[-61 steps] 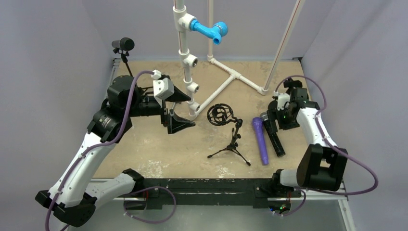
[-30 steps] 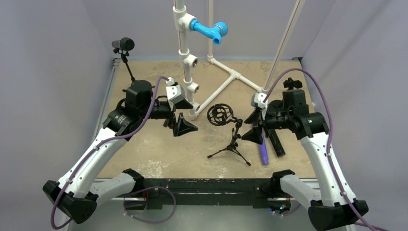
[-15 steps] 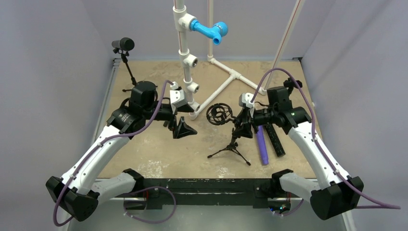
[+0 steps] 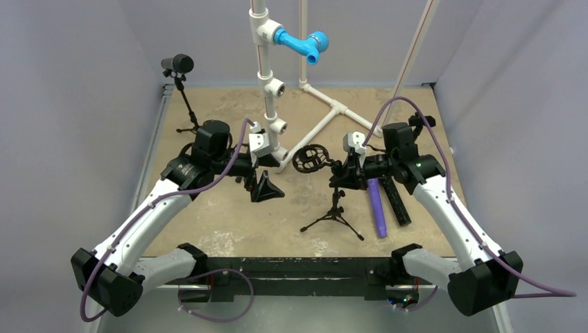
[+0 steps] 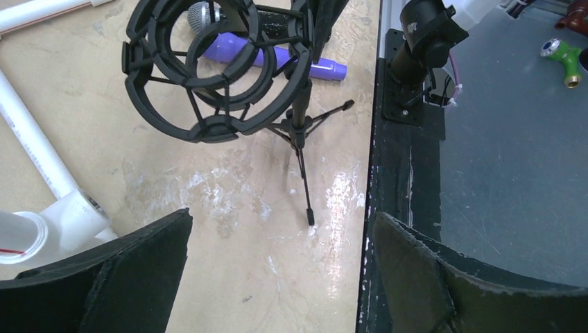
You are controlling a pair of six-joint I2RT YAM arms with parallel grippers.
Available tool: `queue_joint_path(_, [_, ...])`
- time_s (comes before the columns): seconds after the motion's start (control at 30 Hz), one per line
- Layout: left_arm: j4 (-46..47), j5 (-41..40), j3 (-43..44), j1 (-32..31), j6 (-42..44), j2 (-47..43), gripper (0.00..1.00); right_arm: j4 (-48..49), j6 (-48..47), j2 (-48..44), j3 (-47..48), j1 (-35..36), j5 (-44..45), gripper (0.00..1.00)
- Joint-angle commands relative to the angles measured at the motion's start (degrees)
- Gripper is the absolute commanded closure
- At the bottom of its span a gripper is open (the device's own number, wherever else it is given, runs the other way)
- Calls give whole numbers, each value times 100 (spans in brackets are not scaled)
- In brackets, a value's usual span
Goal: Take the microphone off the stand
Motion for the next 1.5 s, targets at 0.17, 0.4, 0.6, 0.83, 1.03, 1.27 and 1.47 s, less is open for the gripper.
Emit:
queue_joint_path(0.17, [849, -117, 170, 9, -917, 197, 0, 1359, 2603, 50, 952, 37, 484, 100])
queue_joint_path(0.4, [720, -672, 759, -651, -1493, 576, 0, 1613, 3892, 323, 1810, 26, 1148, 100])
queue_joint_path(0.6, [731, -914, 1316, -1009, -2017, 1247, 0, 1703, 4562, 464, 2264, -20, 1107, 100])
queue_joint_path(0.83, [668, -1197, 1747, -1274, -2107, 1901, 7, 1703, 5077, 385, 2447, -245, 1033, 100])
queue_joint_path(1.03, [789, -1014, 1818, -1440, -2098, 2160, 15, 1740, 5281, 260, 2412, -306, 1017, 100])
queue_joint_path(1.27, [798, -727, 2028, -1517, -2141, 2564, 43, 1981, 5591, 194, 2241, -441, 887, 100])
queue_joint_path(1.47, [867, -512, 2033, -1554, -2135, 2644, 86, 1963, 5594, 86, 2124, -493, 886, 100])
